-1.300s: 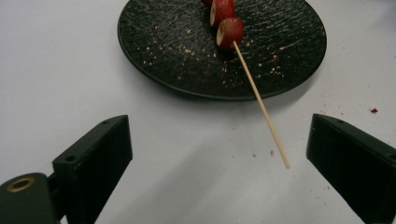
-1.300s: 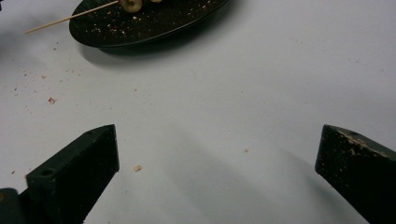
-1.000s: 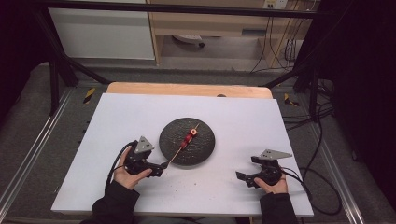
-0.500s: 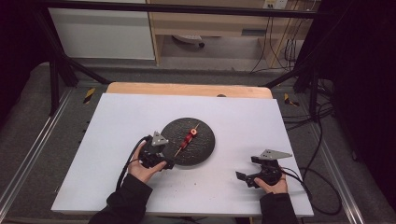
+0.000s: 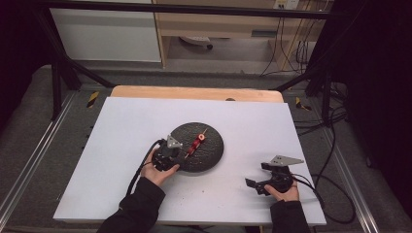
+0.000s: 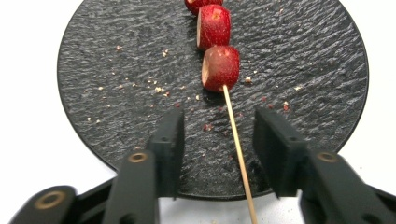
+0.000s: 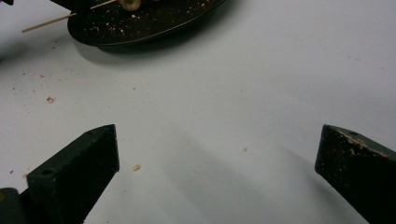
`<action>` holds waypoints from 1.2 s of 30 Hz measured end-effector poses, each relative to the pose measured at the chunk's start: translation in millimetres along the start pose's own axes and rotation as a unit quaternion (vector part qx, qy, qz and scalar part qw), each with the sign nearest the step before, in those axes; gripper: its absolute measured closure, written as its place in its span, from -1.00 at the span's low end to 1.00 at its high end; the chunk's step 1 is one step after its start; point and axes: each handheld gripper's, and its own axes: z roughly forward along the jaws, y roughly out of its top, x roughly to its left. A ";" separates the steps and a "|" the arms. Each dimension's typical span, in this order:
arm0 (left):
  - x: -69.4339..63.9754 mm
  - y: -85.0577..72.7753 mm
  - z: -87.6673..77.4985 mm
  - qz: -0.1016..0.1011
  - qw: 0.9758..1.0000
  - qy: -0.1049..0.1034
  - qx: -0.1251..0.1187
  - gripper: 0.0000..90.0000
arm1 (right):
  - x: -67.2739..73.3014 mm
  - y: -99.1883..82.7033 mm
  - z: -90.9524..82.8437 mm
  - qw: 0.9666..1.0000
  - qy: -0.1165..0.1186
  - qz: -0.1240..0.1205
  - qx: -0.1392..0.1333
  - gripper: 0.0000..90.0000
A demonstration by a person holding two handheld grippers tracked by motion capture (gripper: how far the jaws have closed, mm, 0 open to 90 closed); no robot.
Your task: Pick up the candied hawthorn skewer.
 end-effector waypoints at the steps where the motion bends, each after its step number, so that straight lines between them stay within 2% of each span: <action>1: -0.6 0.0 0.7 0.000 1.000 -0.001 0.001 0.31 | 0.0 0.0 0.1 1.000 0.000 0.000 0.000 -0.98; 6: -3.2 0.4 3.0 0.004 1.000 -0.005 0.003 0.57 | -0.1 0.0 0.1 1.000 0.000 0.000 0.000 -0.98; 17: -7.0 1.6 7.9 0.007 1.000 0.000 0.000 0.83 | -0.1 0.0 0.1 1.000 0.001 -0.001 0.000 -0.98; 27: -7.6 -0.1 7.5 0.000 1.000 0.005 -0.010 0.95 | 0.0 0.0 -0.1 1.000 0.001 0.000 -0.001 -0.98; 36: -3.1 -5.2 2.5 -0.013 0.999 -0.007 -0.033 0.96 | 0.2 0.0 -0.1 1.000 0.001 0.000 -0.001 -0.98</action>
